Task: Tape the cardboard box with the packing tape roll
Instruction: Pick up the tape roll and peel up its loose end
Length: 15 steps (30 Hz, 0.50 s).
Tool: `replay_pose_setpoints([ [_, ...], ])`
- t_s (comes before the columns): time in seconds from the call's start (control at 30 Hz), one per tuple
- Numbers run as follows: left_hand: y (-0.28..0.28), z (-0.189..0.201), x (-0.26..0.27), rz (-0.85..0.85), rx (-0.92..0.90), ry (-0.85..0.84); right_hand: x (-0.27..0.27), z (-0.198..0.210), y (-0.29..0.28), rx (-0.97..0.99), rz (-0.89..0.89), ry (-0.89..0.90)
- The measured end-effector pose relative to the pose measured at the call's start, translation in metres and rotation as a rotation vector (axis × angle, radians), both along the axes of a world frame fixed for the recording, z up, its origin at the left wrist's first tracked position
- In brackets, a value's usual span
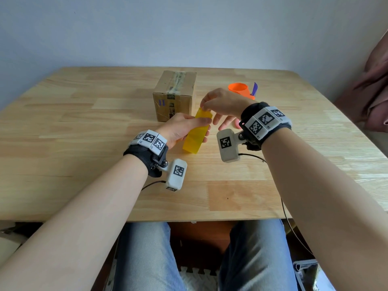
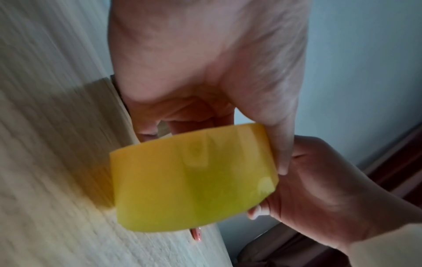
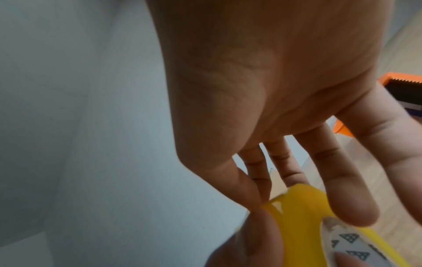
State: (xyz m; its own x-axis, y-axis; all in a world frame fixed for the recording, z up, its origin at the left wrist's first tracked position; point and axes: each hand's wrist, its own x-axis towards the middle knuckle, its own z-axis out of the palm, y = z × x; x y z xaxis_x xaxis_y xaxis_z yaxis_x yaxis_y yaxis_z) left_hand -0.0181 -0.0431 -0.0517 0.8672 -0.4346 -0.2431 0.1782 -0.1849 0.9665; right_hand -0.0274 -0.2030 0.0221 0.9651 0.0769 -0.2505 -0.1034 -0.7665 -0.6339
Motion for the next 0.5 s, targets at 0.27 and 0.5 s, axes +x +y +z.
replay_pose_setpoints([
  [0.27, 0.0023, 0.0010, -0.0009, -0.008, 0.012, -0.014, -0.0036, 0.0014, 0.0001, -0.008, 0.009, -0.008],
  [0.5, 0.0088, -0.0022, 0.0012, 0.022, -0.040, 0.034, -0.0034, 0.0002, 0.0012, 0.020, 0.016, -0.010],
])
